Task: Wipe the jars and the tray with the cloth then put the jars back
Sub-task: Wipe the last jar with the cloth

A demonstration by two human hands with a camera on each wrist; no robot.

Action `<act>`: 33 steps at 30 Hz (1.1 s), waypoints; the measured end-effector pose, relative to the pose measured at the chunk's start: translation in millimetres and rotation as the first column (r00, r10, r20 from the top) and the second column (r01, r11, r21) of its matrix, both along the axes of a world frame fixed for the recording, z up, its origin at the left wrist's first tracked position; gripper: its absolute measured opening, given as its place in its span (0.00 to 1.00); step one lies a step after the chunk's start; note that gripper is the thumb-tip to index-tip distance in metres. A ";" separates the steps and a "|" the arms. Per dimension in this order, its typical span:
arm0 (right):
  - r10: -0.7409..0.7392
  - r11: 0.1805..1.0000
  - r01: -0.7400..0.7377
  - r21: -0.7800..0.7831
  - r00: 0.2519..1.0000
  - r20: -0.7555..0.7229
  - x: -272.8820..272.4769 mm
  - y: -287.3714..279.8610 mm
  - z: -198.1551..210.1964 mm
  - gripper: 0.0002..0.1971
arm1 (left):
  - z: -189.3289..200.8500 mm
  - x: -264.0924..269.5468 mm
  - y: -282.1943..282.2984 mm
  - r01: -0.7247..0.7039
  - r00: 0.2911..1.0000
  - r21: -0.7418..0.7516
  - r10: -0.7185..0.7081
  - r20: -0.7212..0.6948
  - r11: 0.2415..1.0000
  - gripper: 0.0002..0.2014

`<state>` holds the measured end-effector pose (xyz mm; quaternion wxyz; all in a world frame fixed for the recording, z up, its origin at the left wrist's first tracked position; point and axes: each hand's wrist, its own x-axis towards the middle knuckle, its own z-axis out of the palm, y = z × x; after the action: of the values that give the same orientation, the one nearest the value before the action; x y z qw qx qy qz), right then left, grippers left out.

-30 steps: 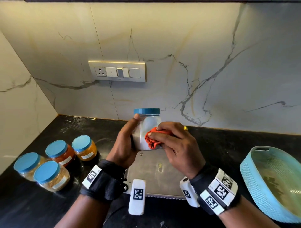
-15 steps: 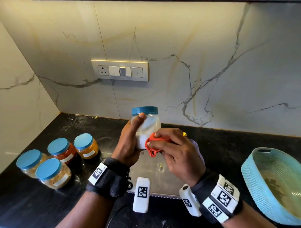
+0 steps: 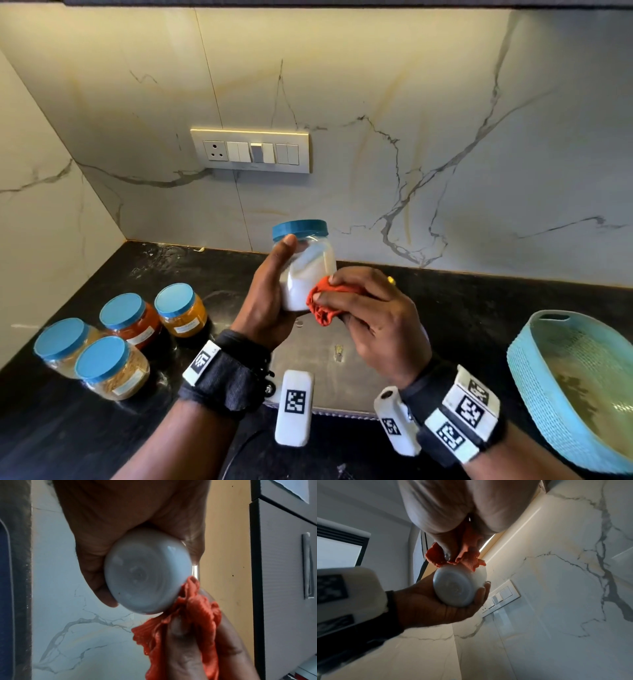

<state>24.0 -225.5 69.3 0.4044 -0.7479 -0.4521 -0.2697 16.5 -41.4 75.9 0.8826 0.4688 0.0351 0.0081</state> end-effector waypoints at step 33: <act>-0.087 0.989 0.115 0.089 0.959 -0.270 45.1 6.2 26.9 0.15 | -5.1 0.5 -8.2 0.071 0.997 0.163 -0.074 0.009 0.984 0.21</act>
<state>69.1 -219.4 96.2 0.4852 -0.7775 -0.3403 -0.2104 16.9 -49.6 70.8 0.8415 0.5399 0.0104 -0.0177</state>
